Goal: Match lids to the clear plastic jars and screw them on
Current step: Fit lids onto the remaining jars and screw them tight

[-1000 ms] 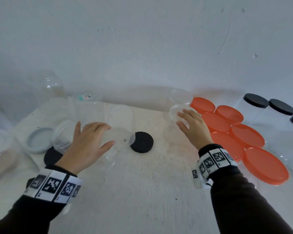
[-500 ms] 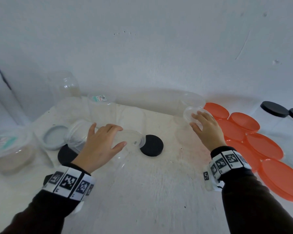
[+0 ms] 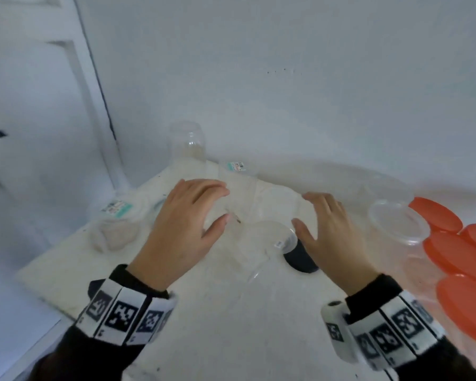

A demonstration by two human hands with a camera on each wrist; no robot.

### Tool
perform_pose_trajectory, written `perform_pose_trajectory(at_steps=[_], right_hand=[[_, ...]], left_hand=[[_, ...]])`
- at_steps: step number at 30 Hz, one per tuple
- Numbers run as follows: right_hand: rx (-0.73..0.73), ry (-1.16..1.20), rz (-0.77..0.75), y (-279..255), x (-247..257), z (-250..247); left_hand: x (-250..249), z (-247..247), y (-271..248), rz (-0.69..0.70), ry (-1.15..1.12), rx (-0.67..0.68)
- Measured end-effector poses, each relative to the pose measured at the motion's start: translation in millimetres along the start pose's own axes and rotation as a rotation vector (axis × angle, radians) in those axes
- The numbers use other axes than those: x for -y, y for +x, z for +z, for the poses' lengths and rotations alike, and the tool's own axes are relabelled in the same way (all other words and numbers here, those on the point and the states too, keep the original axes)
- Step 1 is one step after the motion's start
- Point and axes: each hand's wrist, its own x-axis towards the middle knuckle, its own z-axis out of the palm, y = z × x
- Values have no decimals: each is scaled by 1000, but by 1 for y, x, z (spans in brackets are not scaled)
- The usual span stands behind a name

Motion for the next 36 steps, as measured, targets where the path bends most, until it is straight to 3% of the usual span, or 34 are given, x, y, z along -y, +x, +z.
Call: perform_pose_trajectory(at_steps=[5,8,11,14,18,23,28,36], right_hand=[[212,72,-220,4,60,33],[295,52,-239,8,73,56],[334,-8,-220,9,77,71],[329,-52,-210,9,77,78],[293,19,-180,8,77,79],[213,170,-112,-9,66,62],[34,291,-14,-32,35,37],[-56,421,171,-58,-6,14]], left_hand=[[28,-40,-21,-140,276,-62],[49,-56,-34,-271,422,44],[60,-62,-45,-422,382,177],[65,-58,-51,-577,200,200],[62,-56,-53,-543,72,107],[44,-48,-54,-468,-80,168],[24,-21,-43,-299,-183,293],[14,30,3,-201,-202,296]])
